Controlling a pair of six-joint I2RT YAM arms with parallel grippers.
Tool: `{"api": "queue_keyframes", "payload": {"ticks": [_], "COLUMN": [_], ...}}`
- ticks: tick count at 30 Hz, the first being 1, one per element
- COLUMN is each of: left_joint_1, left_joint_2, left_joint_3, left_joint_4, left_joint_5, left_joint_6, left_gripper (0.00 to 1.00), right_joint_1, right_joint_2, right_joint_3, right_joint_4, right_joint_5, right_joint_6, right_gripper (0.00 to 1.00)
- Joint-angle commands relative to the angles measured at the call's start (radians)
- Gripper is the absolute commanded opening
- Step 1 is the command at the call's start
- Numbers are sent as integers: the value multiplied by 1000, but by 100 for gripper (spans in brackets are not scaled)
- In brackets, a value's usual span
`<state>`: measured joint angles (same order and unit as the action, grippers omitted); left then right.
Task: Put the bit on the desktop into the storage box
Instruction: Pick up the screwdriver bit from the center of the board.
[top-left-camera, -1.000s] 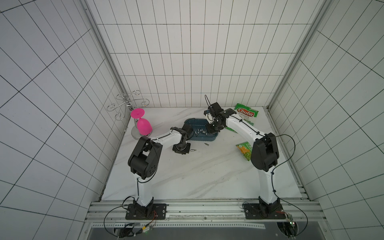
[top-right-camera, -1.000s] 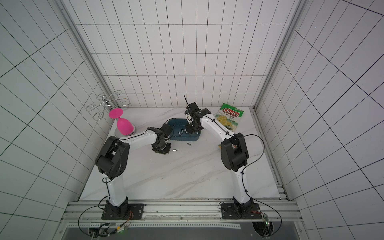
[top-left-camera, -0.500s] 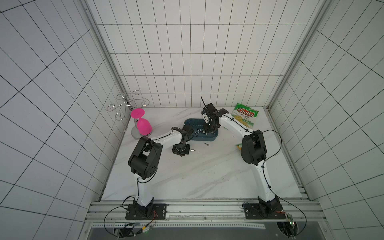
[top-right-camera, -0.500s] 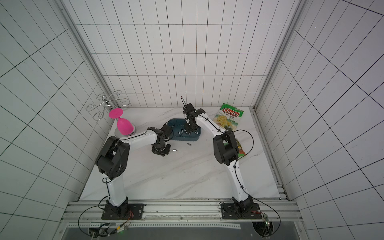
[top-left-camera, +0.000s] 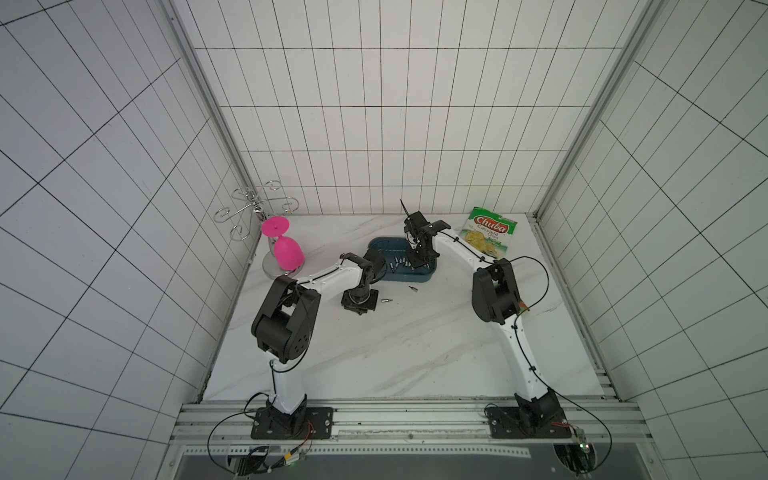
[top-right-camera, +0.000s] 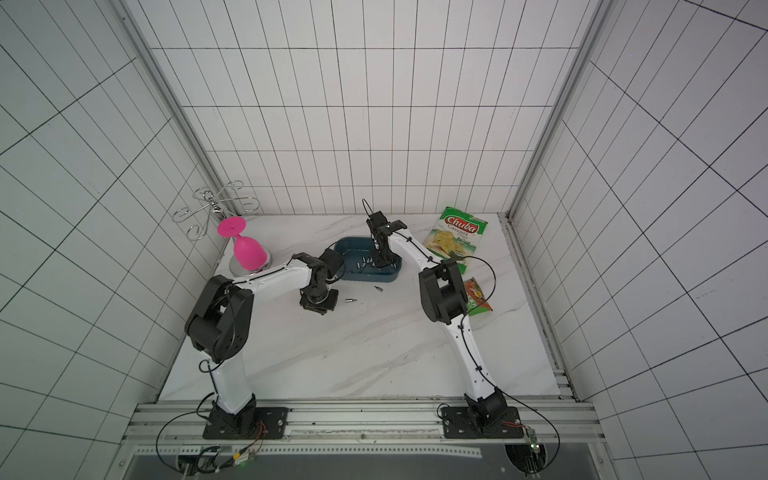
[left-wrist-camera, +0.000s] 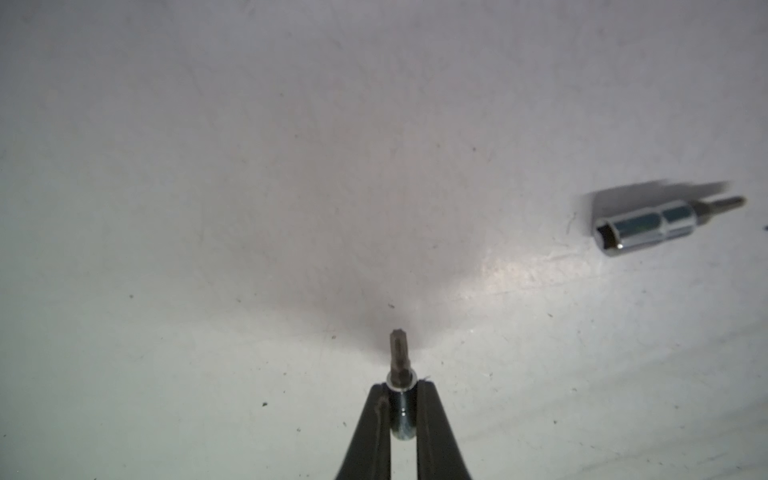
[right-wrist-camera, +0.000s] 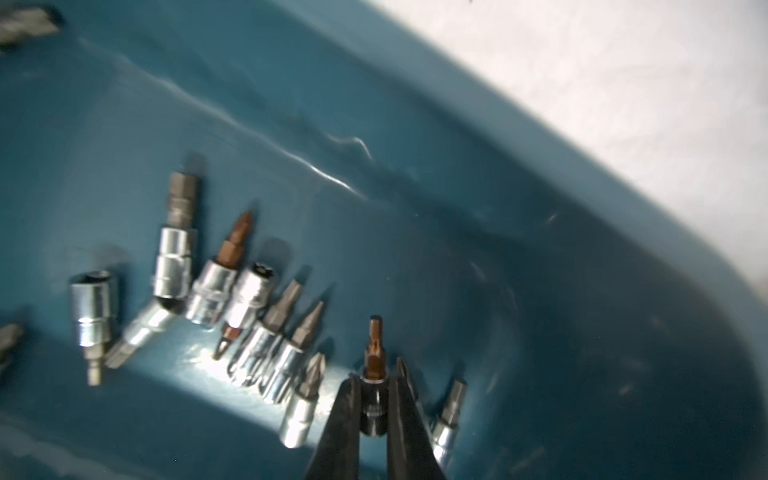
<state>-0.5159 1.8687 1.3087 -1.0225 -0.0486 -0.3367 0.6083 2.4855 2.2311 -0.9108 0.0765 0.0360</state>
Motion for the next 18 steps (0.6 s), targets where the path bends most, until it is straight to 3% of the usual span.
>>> {"api": "queue_keyframes", "payload": {"ticks": [1,5,8,12,18], "left_joint_1": [-4,-4,-2,1,9], "left_joint_2": [-58,-87,-94,-84,-39], "left_joint_3": [42,109,171,264,395], "left_joint_4": [-39,-89,-129,-169,-205], "left_joint_5": [-26,-45,-60,-72,-82], "left_joint_6": [-16,-16,-12,-3,15], "left_gripper": [0,0,0,0,0], "right_joint_1": [-5,-5,-6,-7,-7], "right_joint_2": [29,35,24,-9,-92], "right_joint_3": [19,19,18,17,4], "right_joint_4": [-34,-42,-42,-28,-8], "right_joint_5": [26,25,16,3,13], "right_joint_6": [-11,-10,-8,3,28], "right_gripper": [0,0,10,31,43]}}
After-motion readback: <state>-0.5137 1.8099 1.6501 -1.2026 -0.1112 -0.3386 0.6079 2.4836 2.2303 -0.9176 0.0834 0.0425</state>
